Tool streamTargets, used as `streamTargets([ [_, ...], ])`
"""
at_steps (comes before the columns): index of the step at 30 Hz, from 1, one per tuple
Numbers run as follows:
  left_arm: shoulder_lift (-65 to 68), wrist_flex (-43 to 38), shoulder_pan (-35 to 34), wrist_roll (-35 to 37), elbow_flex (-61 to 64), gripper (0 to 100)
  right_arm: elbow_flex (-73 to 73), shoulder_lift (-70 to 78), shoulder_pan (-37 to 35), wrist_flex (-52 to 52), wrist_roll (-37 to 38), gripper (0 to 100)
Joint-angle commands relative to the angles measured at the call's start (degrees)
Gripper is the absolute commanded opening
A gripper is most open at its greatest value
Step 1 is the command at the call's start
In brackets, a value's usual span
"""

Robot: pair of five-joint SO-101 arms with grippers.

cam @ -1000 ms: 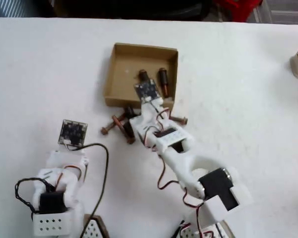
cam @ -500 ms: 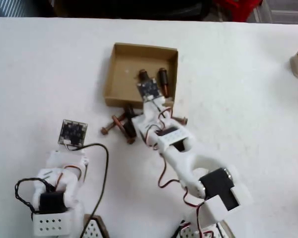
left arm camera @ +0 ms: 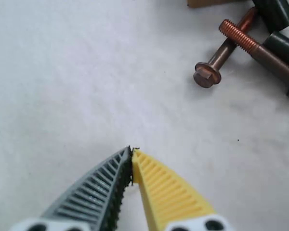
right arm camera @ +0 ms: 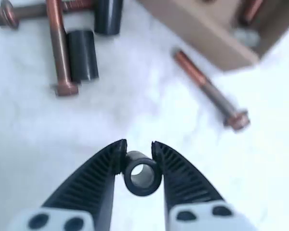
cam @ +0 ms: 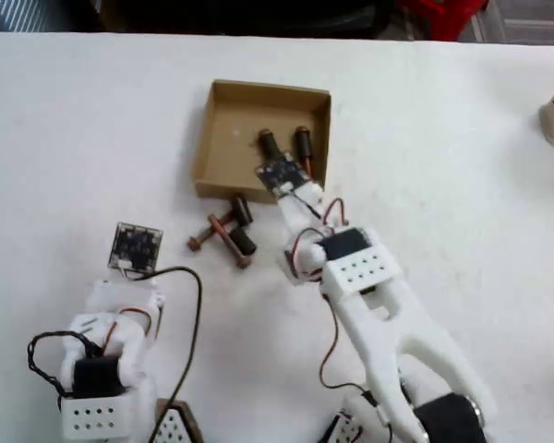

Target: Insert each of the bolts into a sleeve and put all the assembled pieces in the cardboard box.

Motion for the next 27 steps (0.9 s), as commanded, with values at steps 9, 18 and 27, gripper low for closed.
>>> streamTargets([
  [9,-0.57,0.26,-0.66,-0.44,-0.09,2,-1.67,6.2,1.63,3.38,13.1,7.3],
  [18,-0.57,0.26,-0.66,-0.44,-0.09,2,-2.81,12.0,1.98,-4.09,13.1,14.5],
  [27,-0.57,0.26,-0.66,-0.44,-0.09,2,-4.4,6.46,8.31,-1.71,9.05,8.8],
])
